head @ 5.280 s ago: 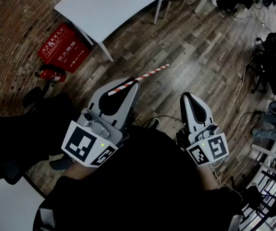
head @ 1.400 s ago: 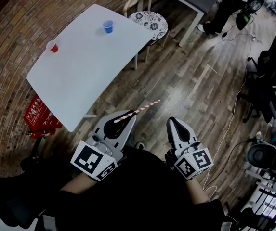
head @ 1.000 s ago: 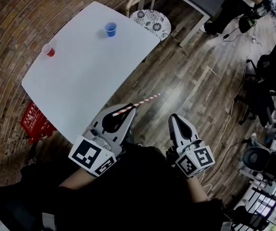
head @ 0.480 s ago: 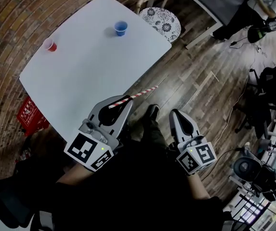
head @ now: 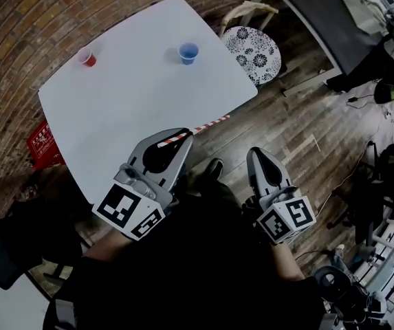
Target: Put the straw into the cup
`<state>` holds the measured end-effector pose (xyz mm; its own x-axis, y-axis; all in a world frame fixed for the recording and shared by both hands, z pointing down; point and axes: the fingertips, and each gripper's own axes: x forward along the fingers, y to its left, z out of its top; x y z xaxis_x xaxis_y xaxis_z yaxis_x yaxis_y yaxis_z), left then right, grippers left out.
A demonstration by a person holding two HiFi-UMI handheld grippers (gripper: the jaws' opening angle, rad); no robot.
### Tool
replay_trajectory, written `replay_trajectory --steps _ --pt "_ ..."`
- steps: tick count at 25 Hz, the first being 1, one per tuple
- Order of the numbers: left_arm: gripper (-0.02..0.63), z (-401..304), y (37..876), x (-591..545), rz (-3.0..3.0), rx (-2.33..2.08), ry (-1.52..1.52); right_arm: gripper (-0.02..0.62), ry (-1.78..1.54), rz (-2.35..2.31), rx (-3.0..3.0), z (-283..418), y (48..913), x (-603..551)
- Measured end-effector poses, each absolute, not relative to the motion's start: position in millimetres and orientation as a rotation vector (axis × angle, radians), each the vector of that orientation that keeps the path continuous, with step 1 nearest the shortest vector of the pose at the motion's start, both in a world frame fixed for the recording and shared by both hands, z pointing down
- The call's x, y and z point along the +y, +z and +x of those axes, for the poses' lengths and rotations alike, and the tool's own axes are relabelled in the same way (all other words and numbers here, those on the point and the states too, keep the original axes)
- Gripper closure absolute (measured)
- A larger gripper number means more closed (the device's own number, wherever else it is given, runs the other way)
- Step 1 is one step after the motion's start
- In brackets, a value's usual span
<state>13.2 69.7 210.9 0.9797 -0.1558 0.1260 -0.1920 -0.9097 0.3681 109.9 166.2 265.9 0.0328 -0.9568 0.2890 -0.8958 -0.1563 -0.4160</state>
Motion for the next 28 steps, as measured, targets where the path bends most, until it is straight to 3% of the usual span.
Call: replay_trajectory --steps 12,28 --pt "0.569 91.9 211.1 81.6 2.707 -0.531 0.144 0.568 -0.829 -1.94 2.115 201.7 277.0 158.0" --pt "0.569 114.3 231.9 65.8 2.654 -0.642 0.219 0.568 -0.94 -1.823 2.196 217.6 302.4 132.2"
